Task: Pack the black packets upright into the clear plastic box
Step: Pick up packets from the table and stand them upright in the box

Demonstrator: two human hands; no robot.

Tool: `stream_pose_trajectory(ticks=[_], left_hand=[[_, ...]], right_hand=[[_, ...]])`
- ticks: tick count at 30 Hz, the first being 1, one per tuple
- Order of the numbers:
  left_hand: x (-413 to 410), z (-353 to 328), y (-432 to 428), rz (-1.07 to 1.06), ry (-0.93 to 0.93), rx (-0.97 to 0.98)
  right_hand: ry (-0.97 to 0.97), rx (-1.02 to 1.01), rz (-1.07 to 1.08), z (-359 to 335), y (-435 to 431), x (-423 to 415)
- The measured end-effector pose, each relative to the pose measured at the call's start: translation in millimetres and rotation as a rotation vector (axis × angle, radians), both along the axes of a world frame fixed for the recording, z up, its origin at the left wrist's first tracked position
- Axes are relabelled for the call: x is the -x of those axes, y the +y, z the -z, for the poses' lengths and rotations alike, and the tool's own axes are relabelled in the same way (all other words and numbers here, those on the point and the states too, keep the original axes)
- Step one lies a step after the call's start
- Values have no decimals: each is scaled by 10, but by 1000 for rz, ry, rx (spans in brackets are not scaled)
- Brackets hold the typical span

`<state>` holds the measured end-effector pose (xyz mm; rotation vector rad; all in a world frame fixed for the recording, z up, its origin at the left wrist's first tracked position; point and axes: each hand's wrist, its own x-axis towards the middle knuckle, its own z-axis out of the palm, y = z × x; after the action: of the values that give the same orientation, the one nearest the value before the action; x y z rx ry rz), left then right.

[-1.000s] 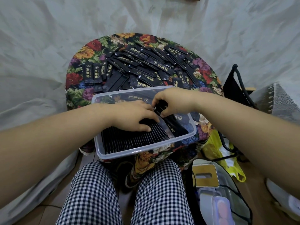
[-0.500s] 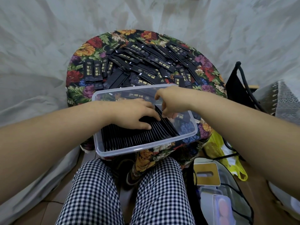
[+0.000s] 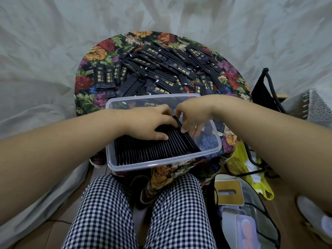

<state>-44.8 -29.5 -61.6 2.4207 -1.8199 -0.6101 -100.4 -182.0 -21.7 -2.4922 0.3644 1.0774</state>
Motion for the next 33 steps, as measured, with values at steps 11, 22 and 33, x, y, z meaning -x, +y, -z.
stream_pose_trajectory(ticks=[11,22,33], left_hand=[[37,1,20,123,-142,-138],[-14,-4,-17,72,-54,-150],[66,30,-191,322,-92,203]], right_hand=[[86,32,50,4,52,70],[66,-97,174,-13,-14,172],[97,-62,193,-26,-72,135]])
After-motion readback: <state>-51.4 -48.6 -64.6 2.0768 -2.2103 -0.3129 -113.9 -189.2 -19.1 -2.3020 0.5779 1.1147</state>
